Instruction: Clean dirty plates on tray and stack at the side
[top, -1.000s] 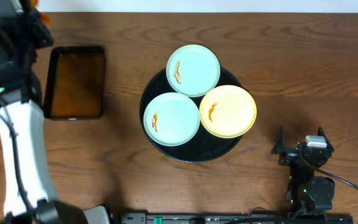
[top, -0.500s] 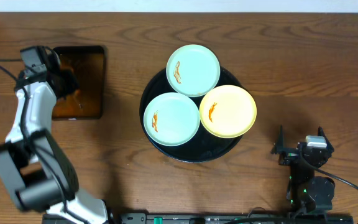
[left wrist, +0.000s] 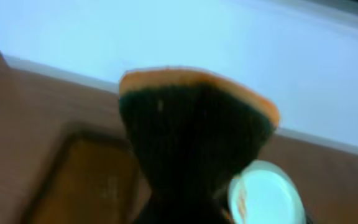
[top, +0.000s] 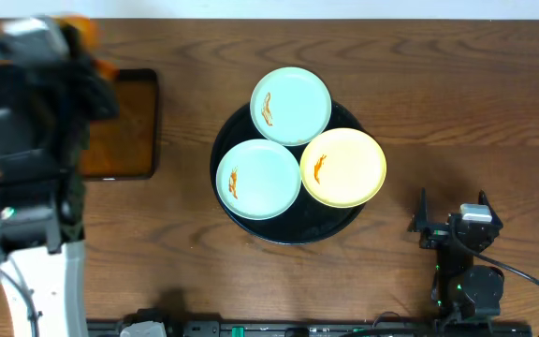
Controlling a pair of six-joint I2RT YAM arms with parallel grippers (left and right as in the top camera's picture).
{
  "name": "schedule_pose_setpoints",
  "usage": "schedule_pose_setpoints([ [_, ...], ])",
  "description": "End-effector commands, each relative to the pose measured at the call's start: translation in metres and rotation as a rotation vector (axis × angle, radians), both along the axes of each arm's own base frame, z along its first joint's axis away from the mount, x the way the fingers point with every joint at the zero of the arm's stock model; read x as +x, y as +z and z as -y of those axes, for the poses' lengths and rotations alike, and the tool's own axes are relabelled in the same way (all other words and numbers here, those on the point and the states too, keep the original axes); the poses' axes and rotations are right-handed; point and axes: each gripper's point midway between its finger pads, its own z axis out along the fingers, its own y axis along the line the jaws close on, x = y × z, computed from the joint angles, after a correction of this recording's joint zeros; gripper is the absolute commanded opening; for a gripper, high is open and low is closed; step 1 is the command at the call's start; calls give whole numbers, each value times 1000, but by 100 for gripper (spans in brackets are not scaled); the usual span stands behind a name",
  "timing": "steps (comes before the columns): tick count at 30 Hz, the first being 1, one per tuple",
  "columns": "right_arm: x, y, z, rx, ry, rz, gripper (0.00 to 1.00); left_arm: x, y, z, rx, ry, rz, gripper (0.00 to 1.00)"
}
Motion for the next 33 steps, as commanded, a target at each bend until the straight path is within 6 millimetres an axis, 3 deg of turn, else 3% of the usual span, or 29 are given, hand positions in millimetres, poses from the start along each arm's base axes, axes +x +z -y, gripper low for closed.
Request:
schedule_pose_setpoints([
  [1, 0, -2, -2, -5, 8, -6, 99, 1, -85, 40, -223, 14, -301, 8],
  [4, 0, -2, -2, -5, 8, -6, 99, -13, -140, 78, -323, 34, -534, 8],
  [6, 0, -2, -2, -5, 8, -6, 99, -20, -168, 107, -302, -12, -651, 8],
  [9, 0, -2, -2, -5, 8, -6, 99, -26, -202, 148, -240, -102, -770, 8],
  [14, 0, -2, -2, -5, 8, -6, 99, -38, -253, 186, -116, -164, -906, 8],
  [21, 0, -2, -2, -5, 8, -6, 99, -53, -313, 204, -35, -171, -1074, 8],
  [28, 0, -2, -2, -5, 8, -6, 99, -56, -328, 203, -20, -160, -1116, 9],
  [30, 0, -2, -2, -5, 8, -6, 99, -54, -328, 204, -22, -163, -1111, 17],
  [33, 0, -2, -2, -5, 8, -6, 99, -53, -327, 205, -23, -166, -1106, 49],
])
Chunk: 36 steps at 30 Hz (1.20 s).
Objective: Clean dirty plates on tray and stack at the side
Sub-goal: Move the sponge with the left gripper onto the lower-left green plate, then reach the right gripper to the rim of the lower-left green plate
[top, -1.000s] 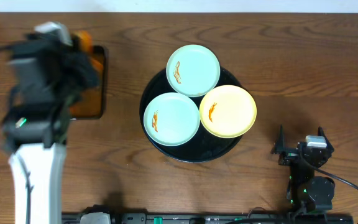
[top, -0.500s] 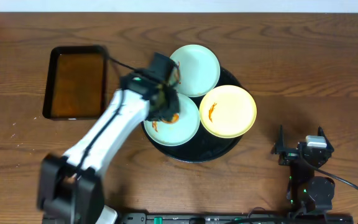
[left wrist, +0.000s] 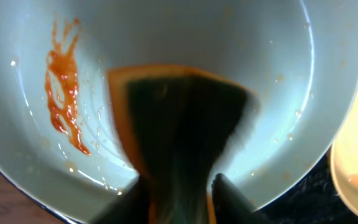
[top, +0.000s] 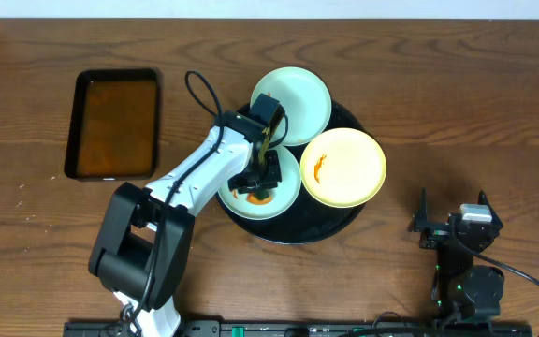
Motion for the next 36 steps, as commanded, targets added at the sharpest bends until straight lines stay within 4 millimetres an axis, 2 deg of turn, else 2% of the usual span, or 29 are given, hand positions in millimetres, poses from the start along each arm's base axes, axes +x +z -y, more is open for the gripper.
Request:
schedule_pose_setpoints([
  [1, 0, -2, -2, -5, 8, -6, 99, 5, 4, 0, 5, 6, 22, 58],
  [4, 0, -2, -2, -5, 8, -6, 99, 8, 8, 4, -10, -10, 35, 60],
  [7, 0, -2, -2, -5, 8, -6, 99, 14, 25, 14, -65, -74, 74, 60],
  [13, 0, -2, -2, -5, 8, -6, 99, 33, 101, 17, -129, -133, 282, 62],
  [16, 0, -2, -2, -5, 8, -6, 99, 40, 145, -10, -79, -83, 431, 65],
  [19, 0, -2, -2, -5, 8, -6, 99, 38, 176, -47, -15, -8, 518, 66],
  [21, 0, -2, -2, -5, 8, -6, 99, 32, 188, -71, 6, 46, 531, 66],
  [23, 0, -2, -2, -5, 8, -6, 99, 24, 193, -94, 25, 97, 518, 66],
  [25, 0, -2, -2, -5, 8, -6, 99, 15, 191, -112, 48, 140, 485, 77],
  [28, 0, -2, -2, -5, 8, -6, 99, 2, 182, -132, 83, 182, 409, 78],
  [32, 0, 6, -2, -21, 6, 24, 99, -8, 176, -141, 102, 200, 355, 78],
  [36, 1, 33, -17, 16, 95, 139, 99, -12, 174, -141, 103, 198, 340, 78],
])
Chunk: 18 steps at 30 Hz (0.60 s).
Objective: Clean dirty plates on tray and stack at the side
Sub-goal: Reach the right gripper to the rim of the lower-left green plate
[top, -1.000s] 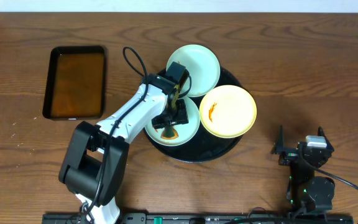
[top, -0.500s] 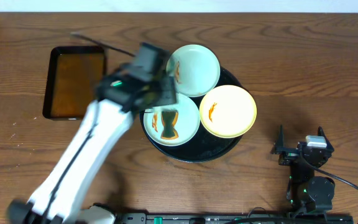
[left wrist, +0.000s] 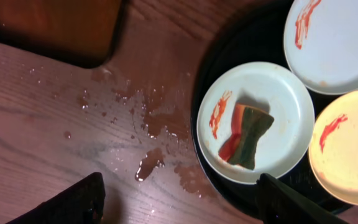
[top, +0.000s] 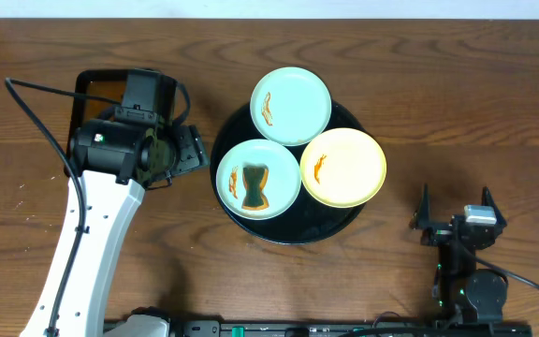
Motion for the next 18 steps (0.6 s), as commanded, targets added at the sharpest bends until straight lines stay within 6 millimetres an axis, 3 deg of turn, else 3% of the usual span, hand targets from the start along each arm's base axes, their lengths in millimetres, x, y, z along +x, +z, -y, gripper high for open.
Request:
schedule_pose_setpoints([
  [1, -1, 15, -18, 26, 102, 64, 99, -2, -3, -3, 16, -1, -12, 78],
  [7, -24, 70, -74, 319, 498, 244, 99, -2, -3, -3, 16, -1, -11, 79],
  [12, -51, 122, -76, 451, 611, 446, 99, -6, -4, -4, 20, -1, -30, 79],
  [18, -92, 168, -96, 345, 784, 583, 99, -7, -5, -4, 21, -1, -33, 79],
])
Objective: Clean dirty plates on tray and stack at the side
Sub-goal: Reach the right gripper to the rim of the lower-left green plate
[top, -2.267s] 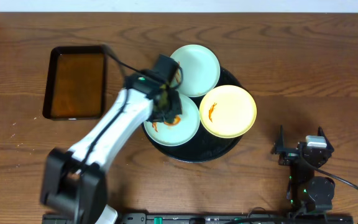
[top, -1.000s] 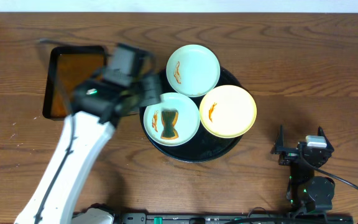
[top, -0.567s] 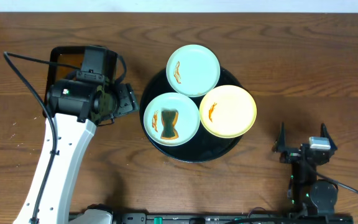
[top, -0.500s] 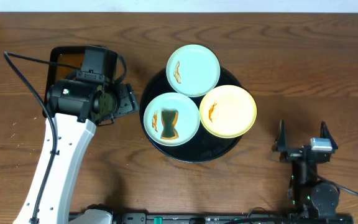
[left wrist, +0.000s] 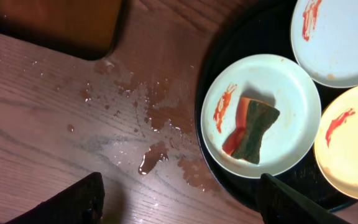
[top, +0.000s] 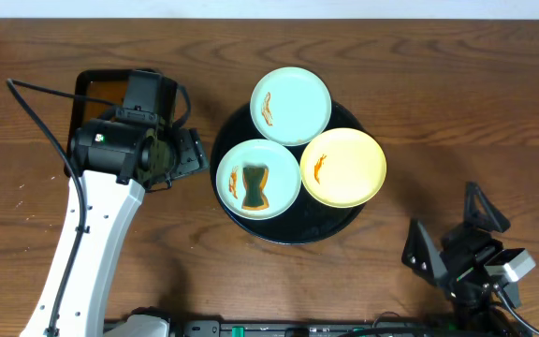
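A round black tray (top: 288, 234) holds three plates. The near-left pale green plate (top: 274, 161) has a red smear, and an orange and dark green sponge (top: 254, 187) lies on it. The far pale green plate (top: 291, 105) and the yellow plate (top: 342, 167) each carry a red smear. My left gripper (top: 191, 154) hovers open and empty left of the tray. In the left wrist view the sponge (left wrist: 250, 130) lies free on its plate (left wrist: 291, 93). My right gripper (top: 450, 229) stands open near the front right, holding nothing.
A rectangular black tray of brown liquid (top: 110, 103) sits at the far left, partly under my left arm. Drops and small puddles of water (left wrist: 154, 124) wet the wood between it and the round tray (left wrist: 244, 31).
The right arm has turned and shifted at the front right, its open fingers now pointing up and to the left. The left gripper and the sponge stay where they were.
First my left gripper held the sponge over the liquid tray. Then it pressed the sponge onto the near-left green plate. Later the sponge lay loose on that plate and the gripper was open left of the round tray, as now.
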Controlling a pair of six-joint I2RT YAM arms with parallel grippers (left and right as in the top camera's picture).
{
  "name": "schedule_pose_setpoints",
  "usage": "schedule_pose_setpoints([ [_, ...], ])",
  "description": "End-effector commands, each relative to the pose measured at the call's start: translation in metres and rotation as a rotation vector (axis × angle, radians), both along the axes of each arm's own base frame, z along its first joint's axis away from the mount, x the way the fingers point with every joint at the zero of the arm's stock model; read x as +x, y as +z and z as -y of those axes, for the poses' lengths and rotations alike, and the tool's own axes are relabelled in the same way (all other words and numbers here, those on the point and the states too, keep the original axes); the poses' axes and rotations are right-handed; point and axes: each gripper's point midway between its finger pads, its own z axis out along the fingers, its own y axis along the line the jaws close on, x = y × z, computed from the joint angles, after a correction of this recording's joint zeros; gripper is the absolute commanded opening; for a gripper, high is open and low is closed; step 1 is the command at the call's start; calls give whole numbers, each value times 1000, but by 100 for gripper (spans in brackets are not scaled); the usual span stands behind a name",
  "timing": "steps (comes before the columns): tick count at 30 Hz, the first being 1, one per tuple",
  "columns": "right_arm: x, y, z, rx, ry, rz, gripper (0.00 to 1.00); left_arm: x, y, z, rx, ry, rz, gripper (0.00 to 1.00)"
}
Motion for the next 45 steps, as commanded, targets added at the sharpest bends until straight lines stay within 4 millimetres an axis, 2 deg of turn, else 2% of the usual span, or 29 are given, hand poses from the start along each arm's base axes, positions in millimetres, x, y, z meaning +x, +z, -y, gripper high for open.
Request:
schedule_pose_setpoints([
  [1, -24, 26, -22, -80, 121, 53, 99, -1, -2, -3, 16, -1, -8, 79],
  [3, -28, 44, -36, -202, 140, 51, 99, -1, -2, -3, 16, -1, -6, 79],
  [5, -22, 58, -50, -343, 169, -20, 99, 0, -1, -3, 15, -1, -2, 80],
  [10, 20, 75, -72, -576, 311, -341, 99, 1, -1, -3, 14, -1, 2, 80],
  [11, 31, 77, -75, -588, 348, -418, 99, 1, -1, -3, 14, -1, 2, 81],
  [12, 42, 79, -77, -592, 387, -494, 99, 1, -1, -3, 14, -1, 1, 88],
  [14, 63, 82, -83, -577, 470, -623, 99, -1, -2, -3, 16, -1, -6, 88],
  [18, 90, 96, -102, -493, 729, -724, 99, -3, -3, -4, 18, -1, -17, 88],
  [20, 103, 97, -109, -434, 848, -774, 99, -4, -3, -4, 18, -1, -20, 88],
  [22, 125, 97, -116, -395, 896, -785, 96, -4, -3, -4, 18, -1, -20, 88],
  [23, 143, 89, -117, -359, 862, -836, 75, -4, -3, -4, 18, -1, -20, 88],
  [24, 163, 75, -117, -312, 796, -920, 60, -4, -3, -4, 18, -1, -20, 88],
  [25, 186, 51, -115, -269, 692, -1025, 47, -4, -3, -4, 18, -1, -20, 88],
  [26, 202, 29, -113, -262, 598, -1100, 47, -4, -3, -4, 18, -1, -20, 88],
  [27, 214, 2, -110, -272, 496, -1192, 52, -4, -3, -4, 18, -1, -20, 88],
  [28, 219, -26, -110, -301, 415, -1284, 54, -4, -3, -4, 18, -1, -21, 88],
  [31, 208, -95, -131, -518, 356, -1490, 57, -5, -3, -4, 19, -1, -27, 88],
  [32, 204, -110, -137, -585, 354, -1540, 61, -5, -3, -4, 19, -1, -27, 88],
  [34, 200, -146, -142, -723, 297, -1661, 71, -5, -3, -4, 19, -1, -26, 88],
  [35, 202, -162, -144, -782, 247, -1710, 84, -5, -3, -4, 19, -1, -24, 88],
  [37, 205, -181, -154, -843, 226, -1747, 99, -5, -3, -4, 19, -1, -25, 88],
  [38, 206, -188, -161, -858, 235, -1752, 99, -6, -3, -4, 19, -1, -28, 89],
  [41, 211, -203, -184, -857, 255, -1735, 97, -9, -4, -5, 21, 3, -44, 88],
  [42, 212, -206, -190, -858, 260, -1728, 89, -10, -5, -5, 21, 3, -47, 88],
  [43, 213, -209, -198, -868, 270, -1712, 85, -11, -5, -5, 23, 2, -50, 88],
  [45, 216, -215, -205, -883, 260, -1693, 86, -11, -5, -5, 23, 2, -50, 88],
])
